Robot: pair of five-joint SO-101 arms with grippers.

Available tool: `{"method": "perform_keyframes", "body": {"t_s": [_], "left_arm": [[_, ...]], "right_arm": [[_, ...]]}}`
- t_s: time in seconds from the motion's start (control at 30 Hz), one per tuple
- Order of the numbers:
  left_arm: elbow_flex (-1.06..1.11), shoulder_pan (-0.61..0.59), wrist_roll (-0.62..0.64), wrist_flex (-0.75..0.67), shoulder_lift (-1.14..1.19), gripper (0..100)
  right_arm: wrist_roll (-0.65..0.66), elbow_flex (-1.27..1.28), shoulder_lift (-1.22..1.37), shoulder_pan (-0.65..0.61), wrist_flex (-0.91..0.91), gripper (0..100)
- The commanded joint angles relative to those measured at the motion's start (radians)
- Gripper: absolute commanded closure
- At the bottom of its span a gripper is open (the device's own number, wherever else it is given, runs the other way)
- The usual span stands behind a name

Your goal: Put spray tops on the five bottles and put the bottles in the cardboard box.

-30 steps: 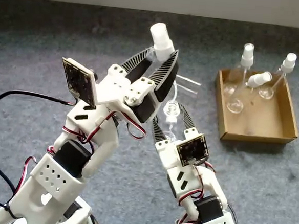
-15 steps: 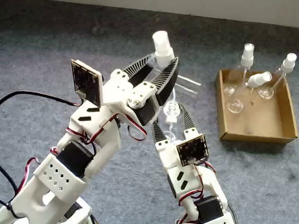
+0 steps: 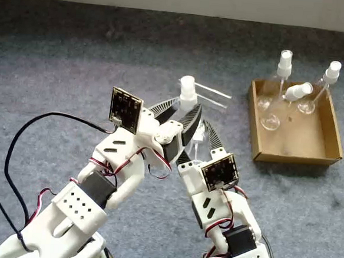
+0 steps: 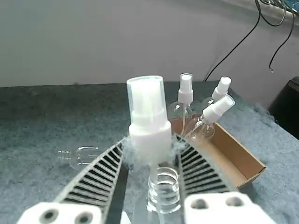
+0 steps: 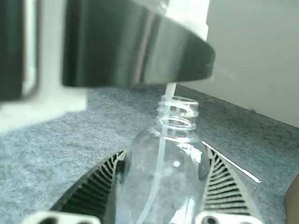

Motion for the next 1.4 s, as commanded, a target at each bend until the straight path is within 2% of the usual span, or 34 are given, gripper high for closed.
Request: {"method": "perform_keyframes", "body": {"t_s": [0.0, 0.53, 0.73, 0.83, 1.2, 1.3, 1.37], "left_arm": [[0.008, 0.015, -0.012, -0.008, -0.016, 100], [0.007, 0.061, -0.017, -0.008, -0.039, 100], [0.081, 0.113, -0.193, -0.006, -0.22, 100], [0.143, 0.16, -0.235, -0.006, -0.295, 100], [0.159, 0.117, -0.233, -0.005, -0.328, 100], [0.16, 0.081, -0.233, -0.005, -0.328, 100], [0.16, 0.079, -0.233, -0.003, -0.328, 100]], "right_arm": [[-0.005, 0.116, -0.021, -0.001, 0.001, 85.4], [-0.008, 0.114, -0.022, 0.027, -0.005, 85.4], [-0.009, 0.113, -0.022, 0.027, -0.022, 85.4], [-0.011, 0.113, -0.022, 0.027, -0.07, 85.4], [0.003, 0.099, -0.022, 0.025, -0.11, 85.4], [0.094, 0.091, -0.022, 0.021, -0.11, 85.4], [0.109, 0.091, -0.022, 0.021, -0.111, 85.4]]}}
